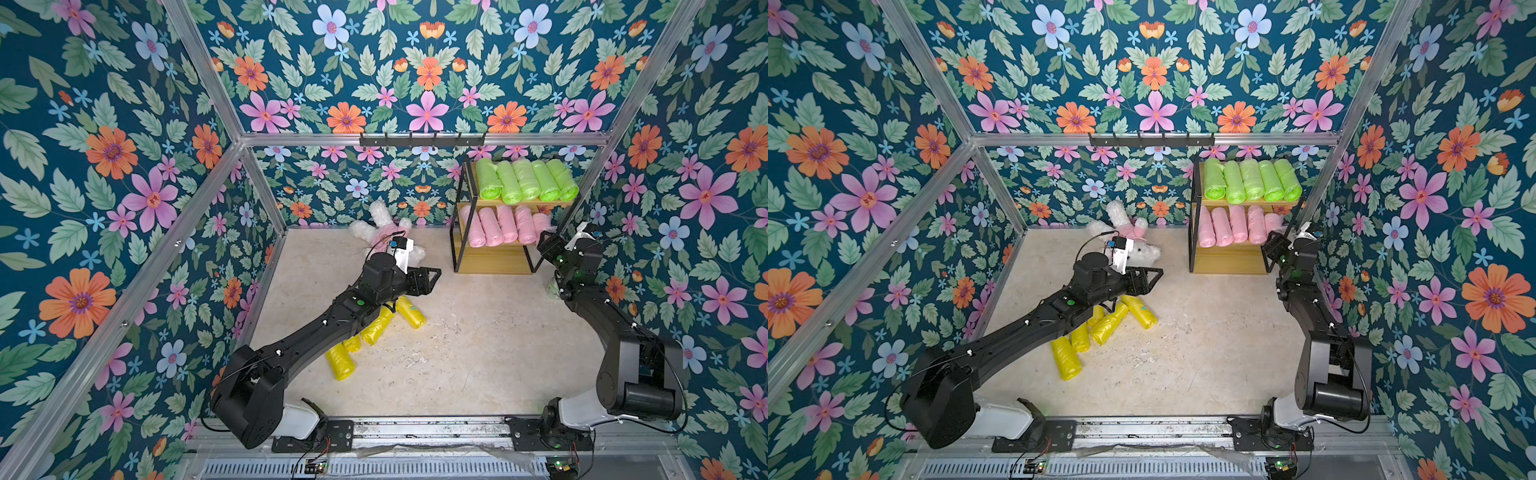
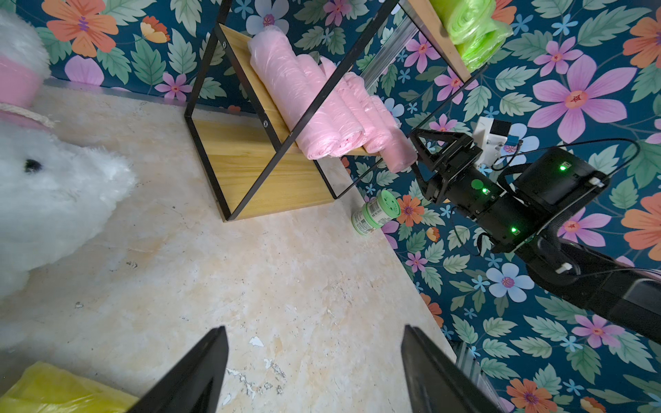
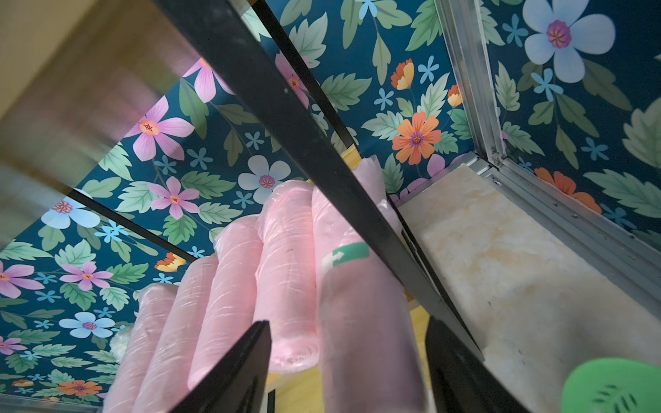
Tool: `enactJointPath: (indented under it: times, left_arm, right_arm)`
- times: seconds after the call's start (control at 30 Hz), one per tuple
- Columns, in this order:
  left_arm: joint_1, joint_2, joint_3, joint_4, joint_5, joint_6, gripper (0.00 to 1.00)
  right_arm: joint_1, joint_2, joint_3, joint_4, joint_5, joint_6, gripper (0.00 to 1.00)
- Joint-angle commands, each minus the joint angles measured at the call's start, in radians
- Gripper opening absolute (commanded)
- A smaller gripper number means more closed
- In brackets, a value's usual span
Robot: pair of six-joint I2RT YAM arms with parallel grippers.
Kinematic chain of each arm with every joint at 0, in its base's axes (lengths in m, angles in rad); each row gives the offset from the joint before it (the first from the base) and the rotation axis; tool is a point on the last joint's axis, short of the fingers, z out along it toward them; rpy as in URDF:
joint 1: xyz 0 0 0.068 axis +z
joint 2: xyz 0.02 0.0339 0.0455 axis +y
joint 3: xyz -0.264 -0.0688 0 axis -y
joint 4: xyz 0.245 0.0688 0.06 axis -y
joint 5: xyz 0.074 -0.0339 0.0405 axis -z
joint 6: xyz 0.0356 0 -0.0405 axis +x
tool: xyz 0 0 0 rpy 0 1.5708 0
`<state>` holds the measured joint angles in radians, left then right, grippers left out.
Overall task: Sort the rolls of trash bags by color and place them on the shelf
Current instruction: Place the roll of trash bags on the shelf.
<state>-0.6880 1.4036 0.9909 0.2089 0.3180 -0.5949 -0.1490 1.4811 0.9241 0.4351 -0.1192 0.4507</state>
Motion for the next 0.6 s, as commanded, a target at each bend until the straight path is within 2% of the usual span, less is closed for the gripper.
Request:
enactJointPath:
  times: [0.0,0.2,0.4,0.47,0.57]
  left_arm:
    - [-0.001,-0.005,-0.001,0.014,0.006,0.014,0.82]
    - [-0.001,-0.005,-0.001,0.014,0.009,0.012,0.81]
    - [-0.001,-0.011,-0.005,0.011,0.004,0.015,0.81]
    - [-0.001,-0.009,-0.005,0.011,0.005,0.017,0.81]
    - [-0.001,-0.005,-0.003,0.014,0.010,0.018,0.81]
  right_arm:
    - [-0.003,-0.013,-0.002,-0.002,0.015,-0.016,0.75]
    - [-0.010,-0.035,-0.005,-0.030,0.021,-0.020,0.78]
    - [-0.017,-0.136,-0.064,-0.068,0.021,-0.022,0.77]
    - [-0.017,-0.174,-0.093,-0.087,0.015,-0.023,0.74]
    - [-0.019,-0.213,-0.133,-0.110,0.013,-0.023,0.62]
